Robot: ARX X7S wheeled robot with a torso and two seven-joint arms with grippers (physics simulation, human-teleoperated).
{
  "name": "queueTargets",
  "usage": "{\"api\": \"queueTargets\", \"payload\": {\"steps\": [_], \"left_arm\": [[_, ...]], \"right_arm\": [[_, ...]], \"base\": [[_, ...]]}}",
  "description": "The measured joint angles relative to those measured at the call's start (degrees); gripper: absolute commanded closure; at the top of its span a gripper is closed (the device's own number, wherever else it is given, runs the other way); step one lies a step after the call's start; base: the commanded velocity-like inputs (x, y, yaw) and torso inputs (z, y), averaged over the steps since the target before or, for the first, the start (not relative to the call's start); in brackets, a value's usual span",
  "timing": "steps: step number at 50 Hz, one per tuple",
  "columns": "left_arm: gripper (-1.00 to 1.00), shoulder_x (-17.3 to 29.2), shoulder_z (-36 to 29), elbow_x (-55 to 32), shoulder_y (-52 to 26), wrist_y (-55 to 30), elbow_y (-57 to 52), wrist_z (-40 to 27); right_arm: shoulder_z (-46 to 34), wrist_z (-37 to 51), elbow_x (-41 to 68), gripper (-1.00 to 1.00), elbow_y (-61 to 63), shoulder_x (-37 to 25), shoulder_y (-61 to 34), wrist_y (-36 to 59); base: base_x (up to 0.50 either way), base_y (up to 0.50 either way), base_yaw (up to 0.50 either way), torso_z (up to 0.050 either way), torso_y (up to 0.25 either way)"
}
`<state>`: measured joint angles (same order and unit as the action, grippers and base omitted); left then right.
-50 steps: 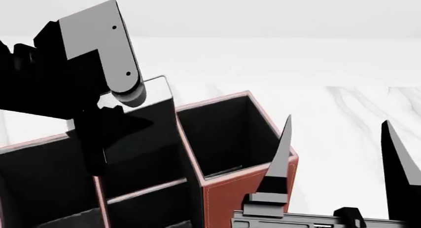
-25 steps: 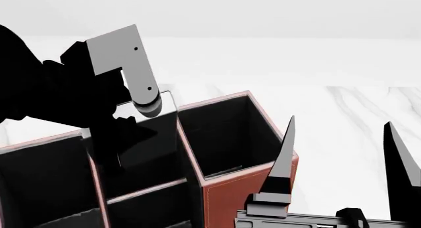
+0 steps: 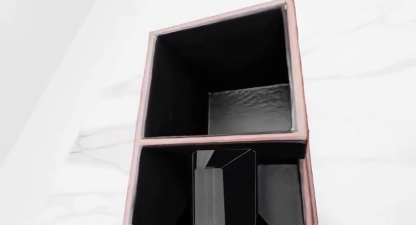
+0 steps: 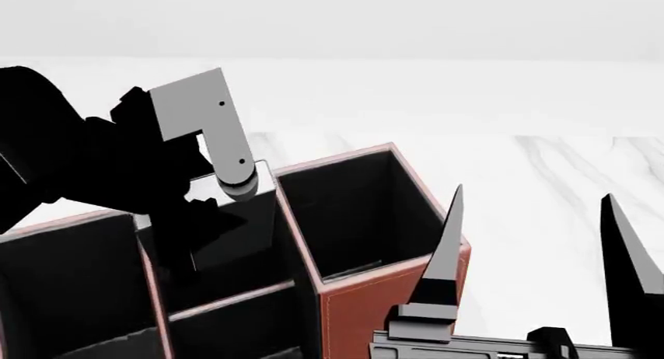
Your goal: Pick up the book and place it in the front compartment of the caddy.
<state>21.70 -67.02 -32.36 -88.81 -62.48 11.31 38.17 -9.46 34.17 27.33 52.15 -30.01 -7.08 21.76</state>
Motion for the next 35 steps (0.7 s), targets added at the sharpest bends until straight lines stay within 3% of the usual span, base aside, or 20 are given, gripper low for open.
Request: {"api": "queueTargets", "payload": {"steps": [35], "left_arm": [[1.00,-2.1,-2.0,4.2,5.7,12.2,11.2,0.0]], "right_arm": [[-0.7,0.0,-0.4,-1.00,-1.9,-0.2,0.3,-1.5]], "base": [[0.00,0.00,0.00,0.000,0.001]]}}
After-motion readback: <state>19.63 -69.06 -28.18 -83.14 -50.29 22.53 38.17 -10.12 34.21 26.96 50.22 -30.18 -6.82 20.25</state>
